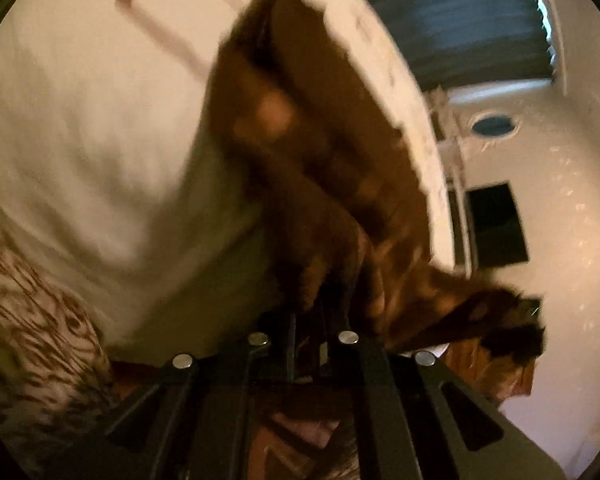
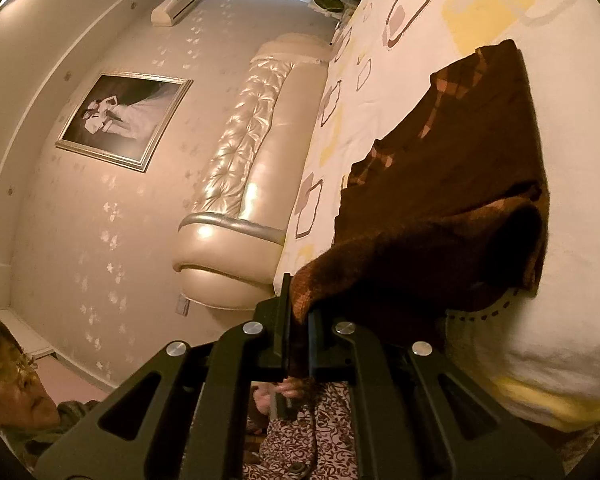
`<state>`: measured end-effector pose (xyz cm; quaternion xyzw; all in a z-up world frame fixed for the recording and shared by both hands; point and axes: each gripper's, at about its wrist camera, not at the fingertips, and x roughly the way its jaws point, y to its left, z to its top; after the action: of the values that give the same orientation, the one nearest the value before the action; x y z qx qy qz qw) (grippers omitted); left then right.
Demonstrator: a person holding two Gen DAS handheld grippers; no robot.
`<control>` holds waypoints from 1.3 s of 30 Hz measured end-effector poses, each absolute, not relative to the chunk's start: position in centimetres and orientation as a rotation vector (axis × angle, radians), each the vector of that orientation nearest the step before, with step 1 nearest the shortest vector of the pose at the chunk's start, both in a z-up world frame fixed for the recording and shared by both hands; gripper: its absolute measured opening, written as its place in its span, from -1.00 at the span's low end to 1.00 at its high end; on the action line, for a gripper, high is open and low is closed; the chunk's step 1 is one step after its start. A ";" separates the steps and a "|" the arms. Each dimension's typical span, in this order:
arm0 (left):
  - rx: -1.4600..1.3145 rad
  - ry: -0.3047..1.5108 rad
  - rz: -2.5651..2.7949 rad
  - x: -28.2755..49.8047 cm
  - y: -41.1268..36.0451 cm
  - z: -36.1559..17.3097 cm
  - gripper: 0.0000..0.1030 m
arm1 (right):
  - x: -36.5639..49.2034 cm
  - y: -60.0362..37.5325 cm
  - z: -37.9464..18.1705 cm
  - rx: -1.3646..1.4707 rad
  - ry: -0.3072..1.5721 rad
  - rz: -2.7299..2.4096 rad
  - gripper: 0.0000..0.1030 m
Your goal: Fold small clothes
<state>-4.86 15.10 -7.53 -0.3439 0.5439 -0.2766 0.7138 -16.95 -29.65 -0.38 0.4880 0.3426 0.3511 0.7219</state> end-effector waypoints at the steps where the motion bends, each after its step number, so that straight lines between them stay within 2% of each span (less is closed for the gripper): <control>1: -0.796 1.176 -0.610 -4.4 15.9 -6.7 -0.91 | -16.9 -29.8 -0.3 1.077 0.754 0.774 -0.89; 8: -0.925 1.005 -0.545 3.8 18.6 -2.9 -0.91 | -14.4 -31.2 0.1 1.078 0.700 0.757 -0.89; 12: -0.928 1.039 -0.519 9.2 17.6 -5.2 -0.91 | -11.3 -32.7 -1.7 1.092 0.695 0.690 -0.89; 16: -0.912 1.159 -0.518 11.9 16.1 -8.4 -0.87 | -9.3 -33.7 -5.4 1.148 0.740 0.606 -0.89; 18: -0.991 1.143 -0.578 11.5 17.3 -8.7 -0.73 | -9.1 -34.1 -6.8 1.170 0.758 0.576 -0.89; 20: -1.027 1.115 -0.624 10.3 19.3 -8.3 -0.17 | -9.4 -34.2 -7.9 1.186 0.769 0.567 -0.89; 22: -0.974 1.098 -0.655 8.5 20.6 -7.2 0.02 | -9.7 -34.3 -8.2 1.180 0.778 0.565 -0.89; 26: -0.862 1.139 -0.736 3.5 21.2 -6.6 0.06 | -10.1 -34.3 -7.9 1.179 0.770 0.579 -0.89; 30: -0.811 1.218 -0.738 0.4 20.7 -8.2 0.06 | -10.0 -33.9 -7.5 1.166 0.772 0.590 -0.89; 37: -0.873 1.180 -0.759 -0.4 19.5 -9.2 0.06 | -10.2 -33.3 -7.6 1.170 0.788 0.592 -0.89; 39: -0.824 1.184 -0.761 0.3 17.9 -9.0 -0.10 | -10.4 -33.0 -7.6 1.167 0.795 0.595 -0.89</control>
<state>0.26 17.90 -9.00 -0.3678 0.5287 -0.3397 0.6855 -10.37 -33.01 -7.61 0.5279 0.3596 0.2692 0.7208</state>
